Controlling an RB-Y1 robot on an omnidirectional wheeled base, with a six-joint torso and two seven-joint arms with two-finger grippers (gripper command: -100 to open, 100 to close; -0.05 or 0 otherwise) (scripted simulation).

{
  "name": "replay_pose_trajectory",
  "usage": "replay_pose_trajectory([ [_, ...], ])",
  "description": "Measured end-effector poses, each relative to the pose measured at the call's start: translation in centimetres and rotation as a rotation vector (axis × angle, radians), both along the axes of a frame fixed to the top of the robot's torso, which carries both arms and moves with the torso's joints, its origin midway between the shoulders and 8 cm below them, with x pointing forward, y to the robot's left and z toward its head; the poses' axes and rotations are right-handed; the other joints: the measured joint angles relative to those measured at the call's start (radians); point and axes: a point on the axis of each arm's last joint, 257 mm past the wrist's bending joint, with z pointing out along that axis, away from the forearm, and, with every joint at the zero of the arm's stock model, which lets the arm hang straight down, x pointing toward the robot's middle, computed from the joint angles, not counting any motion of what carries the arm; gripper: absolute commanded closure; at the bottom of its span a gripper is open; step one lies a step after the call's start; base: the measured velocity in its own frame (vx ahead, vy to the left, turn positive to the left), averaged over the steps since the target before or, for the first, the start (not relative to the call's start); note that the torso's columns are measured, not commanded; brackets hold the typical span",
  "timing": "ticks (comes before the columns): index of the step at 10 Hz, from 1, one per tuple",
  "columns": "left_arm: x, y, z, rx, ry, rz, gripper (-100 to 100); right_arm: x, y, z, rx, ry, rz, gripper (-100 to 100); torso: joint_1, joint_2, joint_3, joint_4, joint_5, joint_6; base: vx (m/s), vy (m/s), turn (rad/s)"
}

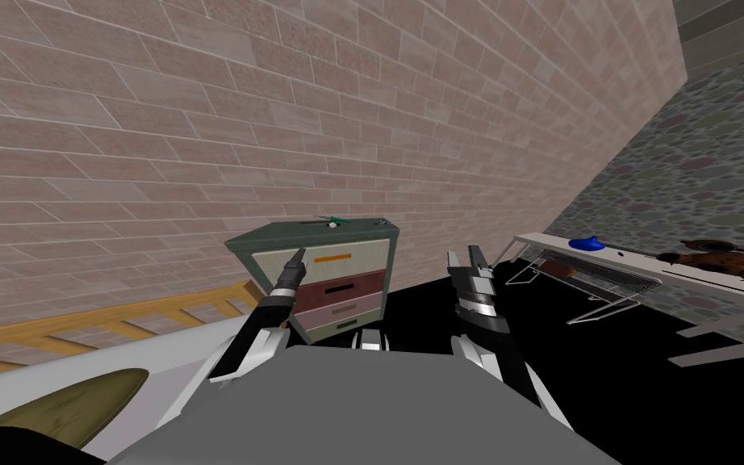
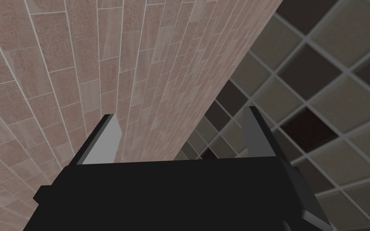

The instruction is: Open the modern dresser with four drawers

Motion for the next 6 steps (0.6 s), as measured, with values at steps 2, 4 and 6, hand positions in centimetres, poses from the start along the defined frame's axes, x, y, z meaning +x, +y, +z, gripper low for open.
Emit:
replay_pose_trajectory([
  [2,0.1,0.4,-1.4,-0.026,0.048,0.008,-100,0.0,0.0,0.0,0.0,0.0,0.0,0,0.002,0.004,0.002,0.002,0.0,-0.002,0.01,-0.084,0.032],
  [4,-0.1,0.6,-2.3,-0.047,0.082,0.015,-100,0.0,0.0,0.0,0.0,0.0,0.0,0,0.002,0.006,0.004,0.003,0.0,-0.002,-0.001,-0.077,0.035],
  [6,0.0,1.0,-3.1,-0.065,0.115,0.023,-100,0.0,0.0,0.0,0.0,0.0,0.0,0,0.002,0.005,0.003,0.002,0.0,-0.002,-0.001,-0.071,0.032],
])
